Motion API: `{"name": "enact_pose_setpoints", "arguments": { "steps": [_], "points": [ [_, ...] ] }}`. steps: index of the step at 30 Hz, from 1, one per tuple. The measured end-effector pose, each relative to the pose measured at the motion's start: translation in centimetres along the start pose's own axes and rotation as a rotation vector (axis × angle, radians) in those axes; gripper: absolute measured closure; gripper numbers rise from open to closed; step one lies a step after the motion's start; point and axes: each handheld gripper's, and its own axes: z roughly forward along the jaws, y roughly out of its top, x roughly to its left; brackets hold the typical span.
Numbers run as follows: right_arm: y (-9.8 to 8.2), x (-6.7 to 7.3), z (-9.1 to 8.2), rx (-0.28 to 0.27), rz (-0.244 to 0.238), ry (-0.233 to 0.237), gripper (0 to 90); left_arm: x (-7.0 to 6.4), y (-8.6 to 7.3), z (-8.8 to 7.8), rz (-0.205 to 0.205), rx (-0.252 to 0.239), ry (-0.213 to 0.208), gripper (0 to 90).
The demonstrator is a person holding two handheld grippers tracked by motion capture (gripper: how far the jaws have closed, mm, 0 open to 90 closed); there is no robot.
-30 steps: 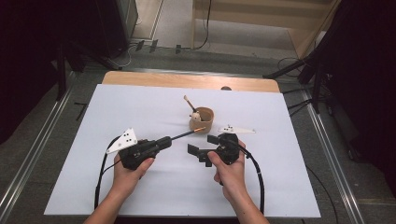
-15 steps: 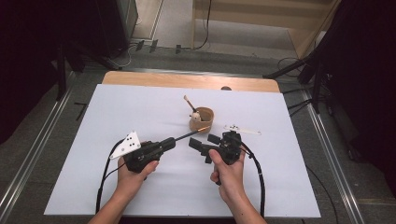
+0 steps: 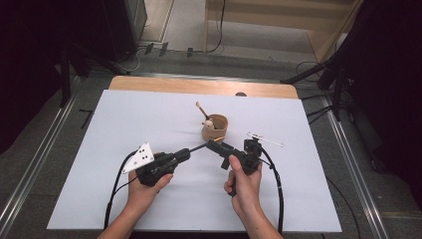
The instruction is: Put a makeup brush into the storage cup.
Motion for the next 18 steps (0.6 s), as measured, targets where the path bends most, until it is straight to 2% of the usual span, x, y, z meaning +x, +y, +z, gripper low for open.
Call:
{"name": "enact_pose_setpoints", "arguments": {
  "steps": [7, 10, 18],
  "points": [
    [-0.19, -0.75, 0.1, -0.009, 0.08, 0.004, 33.4, -0.21, -0.11, 0.13, 0.004, 0.001, -0.007, 86.8],
    [-0.22, -0.88, 0.14, -0.012, 0.094, 0.022, 42.2, -0.26, -0.18, 0.21, 0.006, 0.005, -0.007, 86.7],
    [-0.33, -0.95, 0.19, -0.022, 0.12, 0.04, 49.3, -0.4, -0.39, 0.37, 0.006, 0.007, -0.015, 86.7]
  ]
}}
